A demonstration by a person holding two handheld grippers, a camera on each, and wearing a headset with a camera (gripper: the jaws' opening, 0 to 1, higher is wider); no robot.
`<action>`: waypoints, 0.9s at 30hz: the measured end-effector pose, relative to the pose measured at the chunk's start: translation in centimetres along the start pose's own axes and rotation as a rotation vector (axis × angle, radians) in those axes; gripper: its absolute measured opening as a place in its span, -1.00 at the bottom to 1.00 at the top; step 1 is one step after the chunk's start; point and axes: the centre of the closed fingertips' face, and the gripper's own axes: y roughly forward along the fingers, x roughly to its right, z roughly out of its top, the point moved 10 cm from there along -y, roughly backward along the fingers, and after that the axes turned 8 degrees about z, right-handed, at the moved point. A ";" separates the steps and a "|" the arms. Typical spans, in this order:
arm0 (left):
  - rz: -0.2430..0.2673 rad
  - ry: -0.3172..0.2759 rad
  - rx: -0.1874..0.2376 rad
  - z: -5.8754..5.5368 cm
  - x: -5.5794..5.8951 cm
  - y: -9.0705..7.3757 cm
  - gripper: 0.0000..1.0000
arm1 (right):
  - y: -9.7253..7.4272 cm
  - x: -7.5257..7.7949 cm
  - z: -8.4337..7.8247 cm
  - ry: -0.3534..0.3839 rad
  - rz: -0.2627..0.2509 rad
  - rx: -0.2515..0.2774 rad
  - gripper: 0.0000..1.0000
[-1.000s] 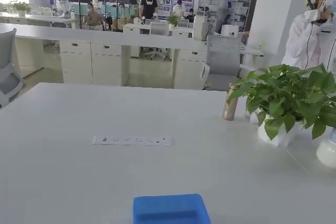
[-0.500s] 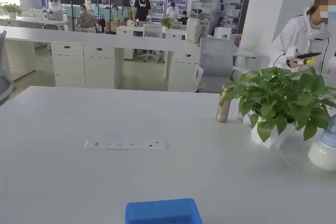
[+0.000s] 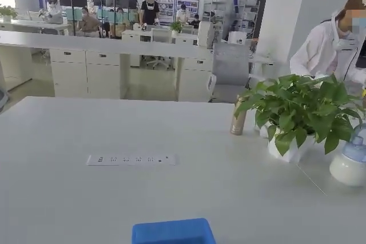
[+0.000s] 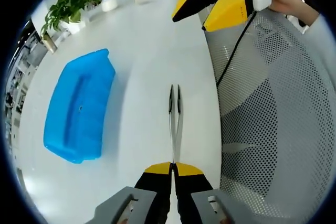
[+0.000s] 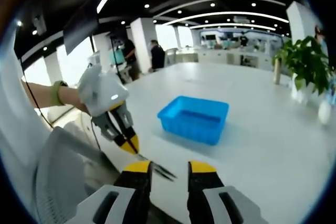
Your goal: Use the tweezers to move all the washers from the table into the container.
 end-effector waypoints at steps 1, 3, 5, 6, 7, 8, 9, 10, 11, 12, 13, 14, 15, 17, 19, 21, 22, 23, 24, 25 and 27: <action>0.000 0.004 -0.012 0.0 0.0 0.1 -1.00 | 0.0 -0.2 0.1 -0.010 0.006 0.000 -0.52; 0.004 0.024 -0.031 -0.1 0.0 0.2 -1.00 | 0.1 -0.4 0.2 -0.029 0.018 0.003 -0.52; 0.003 0.026 -0.040 -0.1 -0.1 0.2 -1.00 | 0.2 -0.5 0.3 -0.037 0.021 0.002 -0.52; -0.001 0.018 -0.045 0.0 -0.1 0.2 -1.00 | 0.2 -0.5 0.3 -0.042 0.020 0.000 -0.52; -0.003 0.013 -0.047 0.0 -0.1 0.3 -1.00 | 0.2 -0.5 0.2 -0.047 0.018 -0.011 -0.52; -0.003 0.010 -0.049 0.0 -0.1 0.3 -1.00 | 0.3 -0.4 0.1 -0.050 0.014 -0.023 -0.53; -0.003 0.009 -0.051 0.0 -0.2 0.3 -1.00 | 0.3 -0.3 -0.1 -0.052 0.006 -0.034 -0.53; -0.004 0.008 -0.053 0.0 -0.2 0.3 -1.00 | 0.3 -0.2 -0.1 -0.053 0.002 -0.037 -0.53; -0.004 0.011 -0.054 0.0 -0.2 0.3 -1.00 | 0.3 -0.1 -0.1 -0.051 0.000 -0.040 -0.53; -0.003 0.014 -0.055 0.0 -0.2 0.3 -1.00 | 0.3 -0.2 -0.1 -0.048 -0.001 -0.040 -0.53; -0.003 0.016 -0.056 0.0 -0.2 0.3 -1.00 | 0.3 -0.1 -0.1 -0.046 -0.004 -0.038 -0.53; -0.005 0.014 -0.057 0.0 -0.2 0.4 -1.00 | 0.3 0.0 -0.1 -0.045 -0.006 -0.038 -0.53; -0.007 0.009 -0.058 0.0 -0.3 0.4 -1.00 | 0.5 0.0 0.0 -0.045 -0.010 -0.042 -0.53; -0.012 -0.003 -0.059 0.0 -0.3 0.4 -1.00 | 0.7 0.0 0.0 -0.053 -0.012 -0.048 -0.53; -0.012 -0.004 -0.061 0.0 -0.3 0.4 -1.00 | 0.9 -0.1 0.0 -0.064 -0.007 -0.058 -0.53; -0.010 0.003 -0.068 -0.2 -0.4 0.5 -1.00 | 1.1 -0.2 0.0 -0.080 -0.008 -0.072 -0.53; -0.013 0.000 -0.062 -0.2 -0.4 0.5 -1.00 | 1.2 -0.2 0.0 -0.085 -0.006 -0.077 -0.53; -0.014 -0.007 -0.063 -0.2 -0.4 0.4 -1.00 | 1.2 -0.2 0.0 -0.087 -0.004 -0.079 -0.53; -0.015 -0.008 -0.062 -0.3 -0.4 0.4 -1.00 | 1.3 -0.2 0.0 -0.088 -0.003 -0.080 -0.53; -0.015 -0.010 -0.061 -0.2 -0.5 0.4 -1.00 | 1.3 -0.2 0.0 -0.087 -0.001 -0.081 -0.53; -0.017 -0.014 -0.060 -0.3 -0.5 0.4 -1.00 | 1.3 -0.2 0.0 -0.088 0.004 -0.075 -0.51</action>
